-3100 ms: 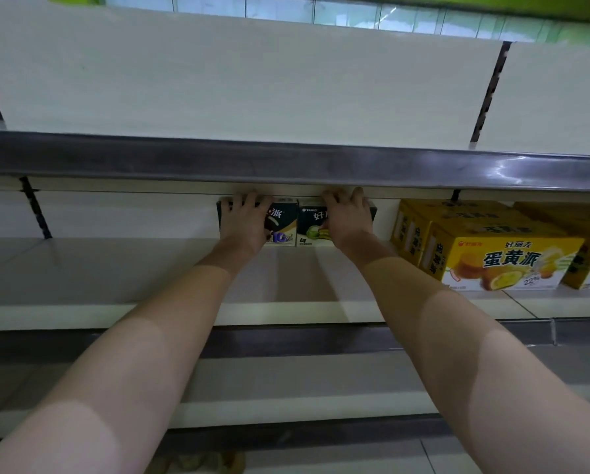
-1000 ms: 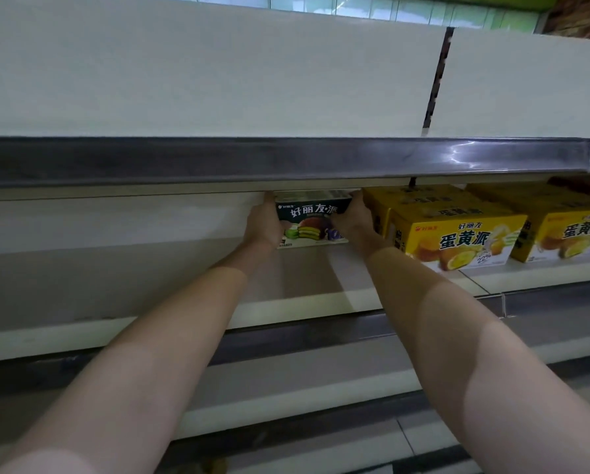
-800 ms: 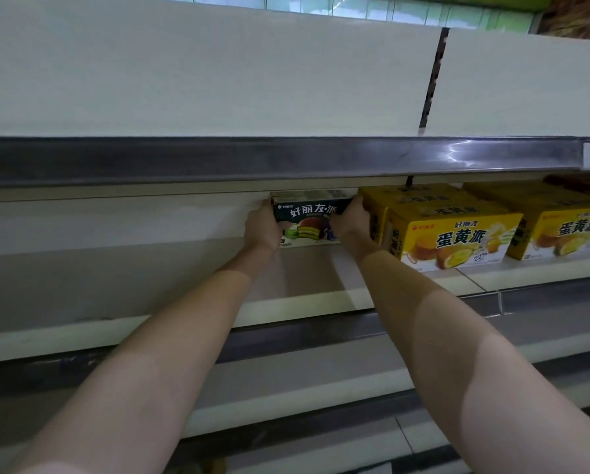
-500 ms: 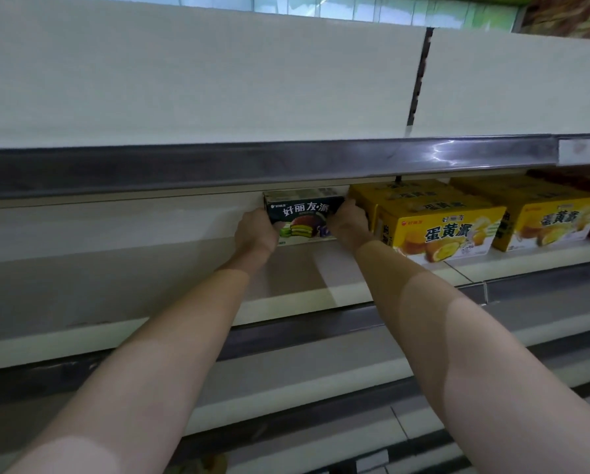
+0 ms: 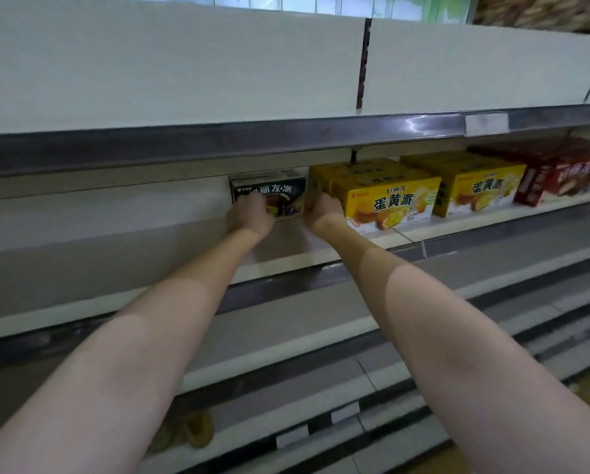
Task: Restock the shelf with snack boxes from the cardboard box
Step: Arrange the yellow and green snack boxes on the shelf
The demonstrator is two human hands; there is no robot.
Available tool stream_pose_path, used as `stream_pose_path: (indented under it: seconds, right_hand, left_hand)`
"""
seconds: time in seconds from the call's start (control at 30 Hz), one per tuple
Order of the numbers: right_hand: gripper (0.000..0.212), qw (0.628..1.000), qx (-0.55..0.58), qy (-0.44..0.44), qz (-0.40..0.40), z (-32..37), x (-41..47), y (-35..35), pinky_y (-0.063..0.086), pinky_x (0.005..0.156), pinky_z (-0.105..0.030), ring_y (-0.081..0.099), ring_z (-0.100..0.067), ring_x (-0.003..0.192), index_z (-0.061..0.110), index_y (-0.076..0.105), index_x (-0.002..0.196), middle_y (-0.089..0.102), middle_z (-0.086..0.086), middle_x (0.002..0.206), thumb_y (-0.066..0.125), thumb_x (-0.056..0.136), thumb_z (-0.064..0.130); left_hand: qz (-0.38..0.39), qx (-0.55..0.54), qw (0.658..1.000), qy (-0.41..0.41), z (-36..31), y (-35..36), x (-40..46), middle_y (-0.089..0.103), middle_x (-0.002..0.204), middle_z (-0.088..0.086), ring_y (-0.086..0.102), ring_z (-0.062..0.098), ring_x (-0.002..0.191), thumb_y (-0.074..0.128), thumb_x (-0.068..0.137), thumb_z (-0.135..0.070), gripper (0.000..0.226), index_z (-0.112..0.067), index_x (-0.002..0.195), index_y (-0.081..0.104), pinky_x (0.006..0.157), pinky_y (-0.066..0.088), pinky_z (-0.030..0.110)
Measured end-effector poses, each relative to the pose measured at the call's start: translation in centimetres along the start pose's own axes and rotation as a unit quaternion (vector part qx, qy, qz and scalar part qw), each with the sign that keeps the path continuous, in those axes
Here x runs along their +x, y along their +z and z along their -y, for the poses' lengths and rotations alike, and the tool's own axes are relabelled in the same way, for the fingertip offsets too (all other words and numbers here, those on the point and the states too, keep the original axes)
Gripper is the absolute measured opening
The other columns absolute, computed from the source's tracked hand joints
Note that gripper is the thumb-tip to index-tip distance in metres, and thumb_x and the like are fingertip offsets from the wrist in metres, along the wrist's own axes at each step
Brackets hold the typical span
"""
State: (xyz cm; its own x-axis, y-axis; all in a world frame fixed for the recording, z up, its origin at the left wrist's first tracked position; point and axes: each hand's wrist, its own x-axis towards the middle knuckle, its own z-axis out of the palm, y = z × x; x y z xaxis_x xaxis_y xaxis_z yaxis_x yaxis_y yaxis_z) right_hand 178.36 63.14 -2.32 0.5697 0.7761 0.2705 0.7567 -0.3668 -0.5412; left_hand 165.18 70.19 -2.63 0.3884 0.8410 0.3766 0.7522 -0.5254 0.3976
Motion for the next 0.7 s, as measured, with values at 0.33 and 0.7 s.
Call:
stream_pose_path:
  seconds: [0.33, 0.7]
  right_hand:
    - [0.019, 0.992, 0.102, 0.020, -0.078, -11.4, -13.9, -10.8, 0.047, 0.084, -0.033, 0.062, -0.031, 0.104, 0.009, 0.064, 0.109, 0.070, -0.014, 0.110, 0.053, 0.094, 0.009]
    - [0.007, 0.964, 0.039, 0.234, -0.121, -34.5, -36.2, -17.7, 0.040, 0.070, -0.031, 0.060, -0.028, 0.089, 0.013, 0.053, 0.090, 0.061, -0.005, 0.090, 0.055, 0.096, 0.017]
  left_hand:
    - [0.062, -0.139, 0.985, 0.079, -14.8, 2.9, -11.4, 0.069, 0.089, 0.012, 0.064, 0.031, 0.085, 0.057, 0.086, -0.012, 0.014, -0.018, 0.075, 0.065, 0.071, 0.052, 0.036]
    - [0.315, -0.175, 0.901, 0.241, -33.9, 15.9, -33.6, 0.064, 0.082, 0.013, 0.065, 0.033, 0.086, 0.056, 0.085, -0.008, 0.011, -0.011, 0.076, 0.059, 0.068, 0.045, 0.032]
